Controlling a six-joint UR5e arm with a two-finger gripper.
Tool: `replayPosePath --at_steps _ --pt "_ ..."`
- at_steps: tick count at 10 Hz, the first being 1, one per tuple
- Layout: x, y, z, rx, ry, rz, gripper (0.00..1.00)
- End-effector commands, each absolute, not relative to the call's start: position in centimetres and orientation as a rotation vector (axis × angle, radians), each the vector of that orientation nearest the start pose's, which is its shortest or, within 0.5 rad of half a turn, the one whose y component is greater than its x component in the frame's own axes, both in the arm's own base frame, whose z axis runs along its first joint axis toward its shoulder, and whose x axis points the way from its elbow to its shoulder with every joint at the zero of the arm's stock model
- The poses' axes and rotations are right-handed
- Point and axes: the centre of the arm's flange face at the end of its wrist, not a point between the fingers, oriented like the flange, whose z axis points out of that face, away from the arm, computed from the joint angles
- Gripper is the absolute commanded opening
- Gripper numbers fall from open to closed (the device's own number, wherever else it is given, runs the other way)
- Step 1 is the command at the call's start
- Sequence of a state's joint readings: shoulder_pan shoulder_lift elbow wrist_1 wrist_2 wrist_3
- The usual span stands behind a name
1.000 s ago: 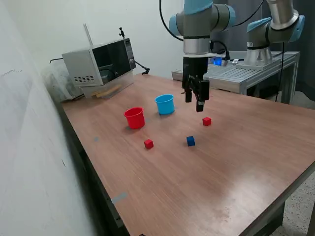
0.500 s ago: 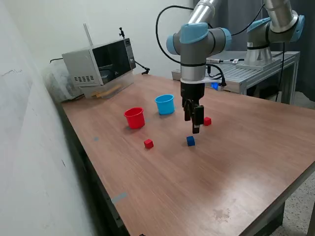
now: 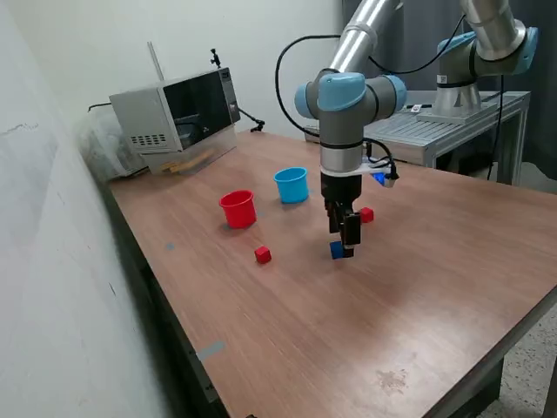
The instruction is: Place red objects in the red bin, and blue objects in the blue bin.
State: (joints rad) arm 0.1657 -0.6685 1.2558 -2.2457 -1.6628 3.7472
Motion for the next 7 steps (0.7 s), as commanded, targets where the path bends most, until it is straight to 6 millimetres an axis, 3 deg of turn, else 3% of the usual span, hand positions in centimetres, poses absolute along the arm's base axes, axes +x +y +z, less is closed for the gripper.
replayPosePath --at_steps 1,2,4,7 --pt "-74.2 -23.8 11.3 -1.677 2.701 0.19 1.0" --pt "-74.2 -23.4 11.2 -1.67 2.703 0.188 0.0" --pt "-74.5 -22.2 11.1 -1.651 2.714 0.184 0.0" --pt "-74.5 -22.1 11.2 -1.674 2.7 0.182 0.0"
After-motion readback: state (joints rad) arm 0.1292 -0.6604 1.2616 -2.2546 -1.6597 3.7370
